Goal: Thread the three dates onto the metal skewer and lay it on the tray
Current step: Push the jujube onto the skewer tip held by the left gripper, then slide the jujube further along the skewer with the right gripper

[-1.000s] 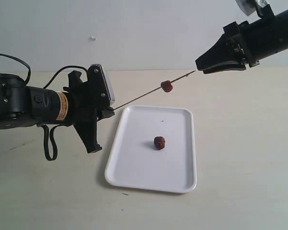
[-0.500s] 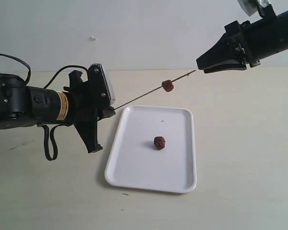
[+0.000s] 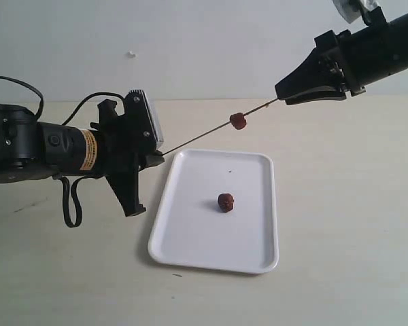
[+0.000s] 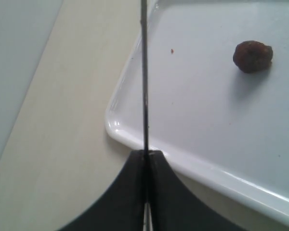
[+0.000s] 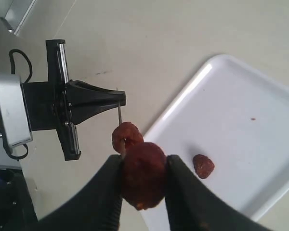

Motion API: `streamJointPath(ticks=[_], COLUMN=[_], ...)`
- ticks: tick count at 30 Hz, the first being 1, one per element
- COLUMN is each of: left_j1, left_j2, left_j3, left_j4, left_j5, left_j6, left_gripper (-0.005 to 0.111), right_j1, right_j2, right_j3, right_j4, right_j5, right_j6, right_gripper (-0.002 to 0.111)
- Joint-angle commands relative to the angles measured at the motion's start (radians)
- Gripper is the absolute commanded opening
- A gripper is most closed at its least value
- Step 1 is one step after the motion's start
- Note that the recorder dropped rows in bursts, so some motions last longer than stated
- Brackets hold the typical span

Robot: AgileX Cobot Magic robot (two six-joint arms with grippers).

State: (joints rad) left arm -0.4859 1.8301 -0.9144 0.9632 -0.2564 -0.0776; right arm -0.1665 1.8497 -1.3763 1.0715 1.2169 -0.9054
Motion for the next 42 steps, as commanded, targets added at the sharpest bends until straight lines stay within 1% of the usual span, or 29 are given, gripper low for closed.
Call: streamJointPath(ticks=[1, 16, 19, 23, 26, 35, 42], left_j1=[-0.004, -0.004, -0.004, -0.004, -0.004, -0.004, -0.004], left_j2=[0.000, 0.000, 0.000, 0.000, 0.000, 0.000, 0.000], left_j3=[0.004, 0.004, 0.004, 0.004, 0.004, 0.004, 0.004], left_j4=[-0.001, -0.006, -0.034, -0.034, -0.036, -0.040, -0.040], left_j5=[-0.014, -0.021, -0.007, 0.002, 0.033, 0.014, 0.000], left_j6=[-0.002, 0.014, 0.008, 0.003, 0.003, -0.006, -0.006], left_gripper=[0.000, 0.000, 0.000, 0.000, 0.000, 0.000, 0.000], right_j1=[0.003, 0.003, 0.003, 0.003, 0.003, 0.003, 0.063], right_j2=[0.000, 0.000, 0.000, 0.000, 0.000, 0.000, 0.000], right_j3=[-0.004, 0.003, 0.003, 0.003, 0.003, 0.003, 0.003], right_j4=[0.011, 0.027, 0.027, 0.027, 0.027, 0.027, 0.027], right_j5=[0.004, 0.004, 0.004, 0.004, 0.004, 0.004, 0.004], right_j6=[-0.002, -0.002, -0.002, -0.002, -0.002, -0.006, -0.014], right_gripper=[0.030, 0.030, 0.030, 0.030, 0.030, 0.030, 0.030])
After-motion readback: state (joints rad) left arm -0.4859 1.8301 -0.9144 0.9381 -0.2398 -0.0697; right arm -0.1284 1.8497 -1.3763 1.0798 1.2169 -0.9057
